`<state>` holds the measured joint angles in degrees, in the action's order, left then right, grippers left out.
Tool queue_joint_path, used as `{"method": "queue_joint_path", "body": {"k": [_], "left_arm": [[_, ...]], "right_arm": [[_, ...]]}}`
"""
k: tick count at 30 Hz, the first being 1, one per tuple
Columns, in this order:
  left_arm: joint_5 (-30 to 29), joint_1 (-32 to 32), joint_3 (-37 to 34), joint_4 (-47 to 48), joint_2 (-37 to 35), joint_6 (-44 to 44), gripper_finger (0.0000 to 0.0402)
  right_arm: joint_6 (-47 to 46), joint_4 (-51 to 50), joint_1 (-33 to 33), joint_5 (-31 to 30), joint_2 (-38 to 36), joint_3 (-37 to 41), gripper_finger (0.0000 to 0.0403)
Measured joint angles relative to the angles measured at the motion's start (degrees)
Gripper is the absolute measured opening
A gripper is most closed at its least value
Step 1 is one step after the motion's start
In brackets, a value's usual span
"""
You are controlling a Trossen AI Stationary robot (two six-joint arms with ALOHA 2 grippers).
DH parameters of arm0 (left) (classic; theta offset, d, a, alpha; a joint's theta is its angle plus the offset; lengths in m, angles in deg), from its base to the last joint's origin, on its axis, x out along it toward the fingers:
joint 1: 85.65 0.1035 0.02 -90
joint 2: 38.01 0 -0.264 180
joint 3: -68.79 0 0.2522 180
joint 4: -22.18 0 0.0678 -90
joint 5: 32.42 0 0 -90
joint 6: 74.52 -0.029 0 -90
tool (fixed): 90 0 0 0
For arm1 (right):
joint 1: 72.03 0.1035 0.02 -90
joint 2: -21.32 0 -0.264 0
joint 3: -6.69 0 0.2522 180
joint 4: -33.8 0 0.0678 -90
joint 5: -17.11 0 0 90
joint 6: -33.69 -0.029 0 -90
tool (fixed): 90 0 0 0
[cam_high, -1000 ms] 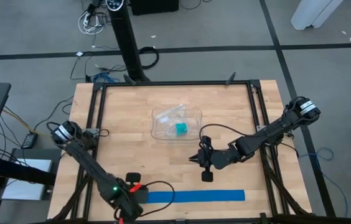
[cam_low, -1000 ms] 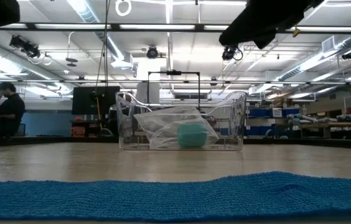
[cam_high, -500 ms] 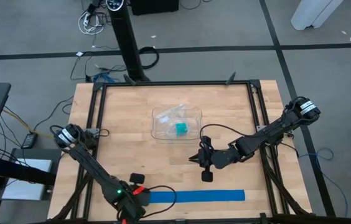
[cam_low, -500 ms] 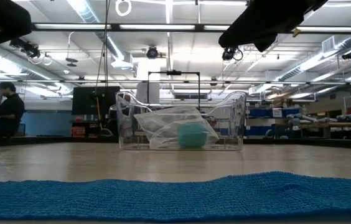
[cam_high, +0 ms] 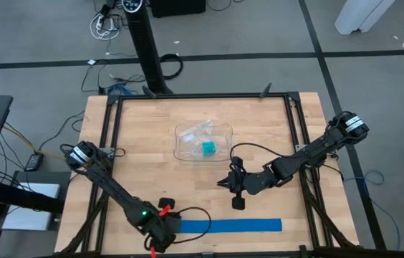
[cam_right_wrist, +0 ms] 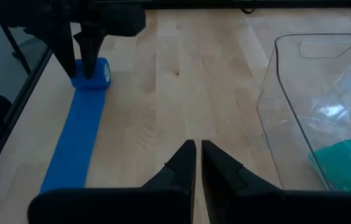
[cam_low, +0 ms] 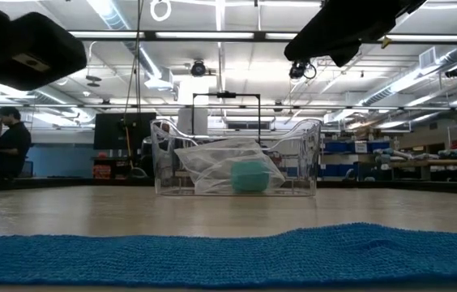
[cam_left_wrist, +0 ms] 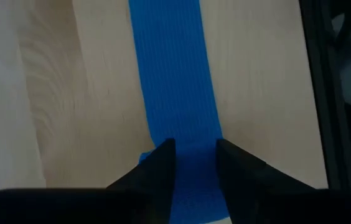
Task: Roll bandage
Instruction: Roll the blue bandage
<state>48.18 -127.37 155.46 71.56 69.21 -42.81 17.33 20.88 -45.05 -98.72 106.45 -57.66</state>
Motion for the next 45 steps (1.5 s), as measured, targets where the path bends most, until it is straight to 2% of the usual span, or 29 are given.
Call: {"method": "queue_joint_path", "body": {"k": [13,23,30,35,40,45], "left_arm": [[-1.1,3.5,-0.1,-10.9,4.5,-5.9,0.0121],[-2.3,4.3,4.2,-10.0,3.9,-8.2,0.0121],[-3.9,3.8,11.2,4.5,3.6,-5.5,0.0121],[-3.9,2.1,14.9,13.5,3.5,2.0,0.0121],[-2.7,0.4,15.1,18.0,3.5,9.2,0.0121],[-1.2,0.0,15.1,21.2,3.5,10.5,0.0121]], "right_arm": [[0.0,-0.3,0.0,0.0,0.0,0.0,0.0022],[0.0,-0.2,0.1,0.0,0.0,0.0,0.0022],[-0.1,-0.2,0.7,0.0,0.0,0.0,0.0022],[-0.1,-0.5,1.5,-0.5,0.0,0.0,0.0022],[-0.1,-0.6,1.9,-1.6,0.0,0.0,0.0022],[-0.1,-0.4,1.9,-1.6,0.0,0.0,0.0022]]}}
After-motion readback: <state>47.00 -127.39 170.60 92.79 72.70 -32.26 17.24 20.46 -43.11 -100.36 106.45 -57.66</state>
